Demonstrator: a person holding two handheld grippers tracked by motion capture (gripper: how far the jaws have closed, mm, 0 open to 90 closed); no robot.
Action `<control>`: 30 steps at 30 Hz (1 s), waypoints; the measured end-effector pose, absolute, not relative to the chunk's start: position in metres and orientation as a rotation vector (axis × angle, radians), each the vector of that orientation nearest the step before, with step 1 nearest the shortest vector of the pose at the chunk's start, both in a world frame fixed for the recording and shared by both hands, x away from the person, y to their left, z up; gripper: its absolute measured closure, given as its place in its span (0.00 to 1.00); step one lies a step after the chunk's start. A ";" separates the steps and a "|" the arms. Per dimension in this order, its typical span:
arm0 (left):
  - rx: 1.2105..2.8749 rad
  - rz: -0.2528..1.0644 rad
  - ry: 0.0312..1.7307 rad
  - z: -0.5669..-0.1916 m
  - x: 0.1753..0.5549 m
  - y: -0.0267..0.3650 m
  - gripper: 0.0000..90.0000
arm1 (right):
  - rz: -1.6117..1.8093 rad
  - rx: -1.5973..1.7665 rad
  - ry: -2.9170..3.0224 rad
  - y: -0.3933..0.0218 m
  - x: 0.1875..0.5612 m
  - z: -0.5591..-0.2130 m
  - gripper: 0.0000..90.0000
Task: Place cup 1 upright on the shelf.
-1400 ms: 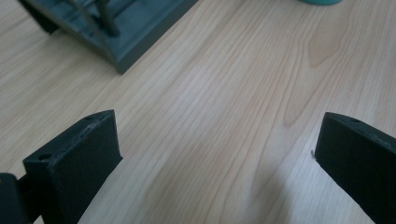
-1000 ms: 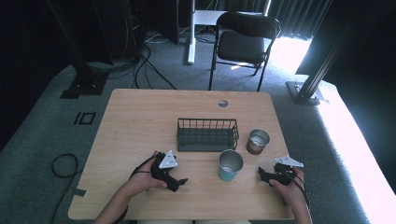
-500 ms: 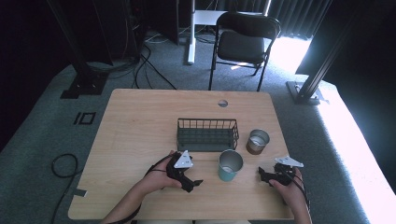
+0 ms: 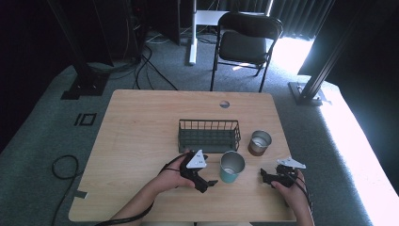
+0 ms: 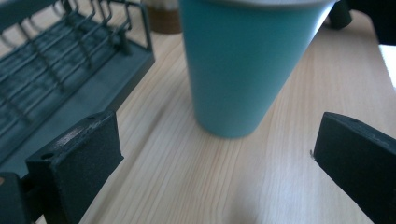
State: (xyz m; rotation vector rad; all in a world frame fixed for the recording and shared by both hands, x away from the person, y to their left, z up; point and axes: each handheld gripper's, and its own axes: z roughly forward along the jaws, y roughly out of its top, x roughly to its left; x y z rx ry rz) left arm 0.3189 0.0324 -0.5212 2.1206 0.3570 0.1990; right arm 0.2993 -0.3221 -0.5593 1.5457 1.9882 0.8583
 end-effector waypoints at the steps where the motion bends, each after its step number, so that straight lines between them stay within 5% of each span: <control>1: 2.116 0.195 0.352 -0.520 0.319 0.030 0.01 | 0.858 1.546 1.988 -0.322 0.299 -0.559 0.12; 30: 1.987 0.174 0.291 -0.515 0.328 -0.019 0.01 | 0.858 1.545 1.988 -0.322 0.299 -0.559 0.12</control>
